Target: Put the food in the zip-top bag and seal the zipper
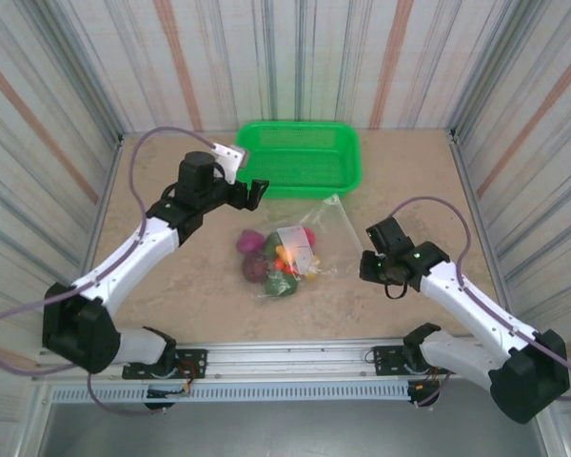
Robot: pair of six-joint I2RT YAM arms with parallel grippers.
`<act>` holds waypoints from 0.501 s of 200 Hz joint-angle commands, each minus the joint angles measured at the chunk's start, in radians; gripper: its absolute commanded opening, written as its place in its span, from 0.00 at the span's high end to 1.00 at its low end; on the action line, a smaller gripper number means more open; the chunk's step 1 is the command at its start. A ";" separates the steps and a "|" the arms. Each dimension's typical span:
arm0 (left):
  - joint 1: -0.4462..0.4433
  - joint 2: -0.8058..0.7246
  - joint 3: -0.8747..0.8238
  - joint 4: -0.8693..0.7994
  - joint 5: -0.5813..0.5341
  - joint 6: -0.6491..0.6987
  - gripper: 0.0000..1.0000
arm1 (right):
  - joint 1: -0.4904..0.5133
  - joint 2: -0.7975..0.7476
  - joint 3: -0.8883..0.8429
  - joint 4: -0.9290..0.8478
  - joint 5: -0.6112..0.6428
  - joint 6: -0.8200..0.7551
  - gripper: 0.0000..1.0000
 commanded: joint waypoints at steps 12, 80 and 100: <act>0.006 -0.140 -0.072 0.074 -0.115 -0.020 0.01 | -0.052 -0.058 -0.021 0.105 0.050 0.086 0.45; 0.023 -0.392 -0.259 0.184 -0.069 0.043 0.01 | -0.051 -0.102 0.222 0.122 0.199 -0.150 0.00; 0.030 -0.474 -0.417 0.340 -0.017 0.168 0.01 | -0.052 -0.179 0.127 0.363 0.217 -0.270 0.00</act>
